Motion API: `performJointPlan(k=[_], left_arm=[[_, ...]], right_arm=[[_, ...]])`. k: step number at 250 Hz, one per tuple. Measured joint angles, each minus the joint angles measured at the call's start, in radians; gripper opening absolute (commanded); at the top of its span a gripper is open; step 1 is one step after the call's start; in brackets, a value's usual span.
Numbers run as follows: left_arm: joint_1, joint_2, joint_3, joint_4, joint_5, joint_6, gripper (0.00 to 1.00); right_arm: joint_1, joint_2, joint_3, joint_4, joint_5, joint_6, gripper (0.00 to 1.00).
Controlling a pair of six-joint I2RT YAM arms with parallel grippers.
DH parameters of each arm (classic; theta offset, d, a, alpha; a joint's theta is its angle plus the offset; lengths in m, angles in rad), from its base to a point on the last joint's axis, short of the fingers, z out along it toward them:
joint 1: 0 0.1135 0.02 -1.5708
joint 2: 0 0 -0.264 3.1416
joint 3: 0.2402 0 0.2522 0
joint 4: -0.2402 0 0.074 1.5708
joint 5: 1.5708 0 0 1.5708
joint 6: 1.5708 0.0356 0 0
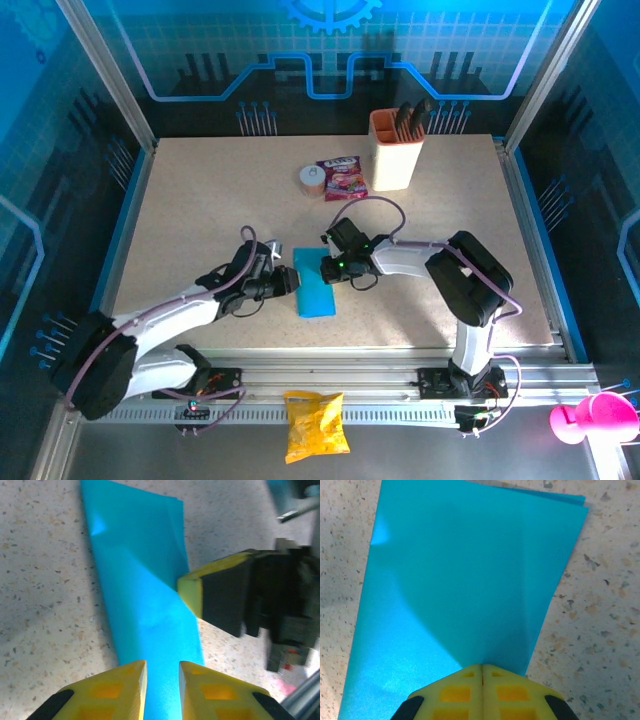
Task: Fold a paper plane with a square sheet of paper (pick it up from the middle)
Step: First fold the square sheet of paper in half at the center of the table.
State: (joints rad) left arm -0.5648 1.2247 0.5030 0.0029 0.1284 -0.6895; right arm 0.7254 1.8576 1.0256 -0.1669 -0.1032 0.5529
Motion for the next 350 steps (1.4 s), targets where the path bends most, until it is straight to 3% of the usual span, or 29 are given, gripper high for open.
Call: performJointPlan(k=[59, 108, 275, 350], left_arm=[[0.014, 0.225, 0.105, 0.069, 0.035, 0.076, 0.29], [0.016, 0.288, 0.181, 0.097, 0.039, 0.140, 0.30], [0.018, 0.298, 0.166, 0.140, 0.053, 0.165, 0.28], [0.008, 0.123, 0.034, 0.137, 0.053, 0.141, 0.29]], right_arm=[[-0.002, -0.038, -0.061, 0.037, -0.002, 0.061, 0.00], [-0.008, -0.045, -0.084, 0.078, -0.018, 0.131, 0.00], [-0.041, -0.047, -0.156, 0.217, -0.109, 0.199, 0.00], [-0.046, -0.047, -0.156, 0.217, -0.115, 0.200, 0.00]])
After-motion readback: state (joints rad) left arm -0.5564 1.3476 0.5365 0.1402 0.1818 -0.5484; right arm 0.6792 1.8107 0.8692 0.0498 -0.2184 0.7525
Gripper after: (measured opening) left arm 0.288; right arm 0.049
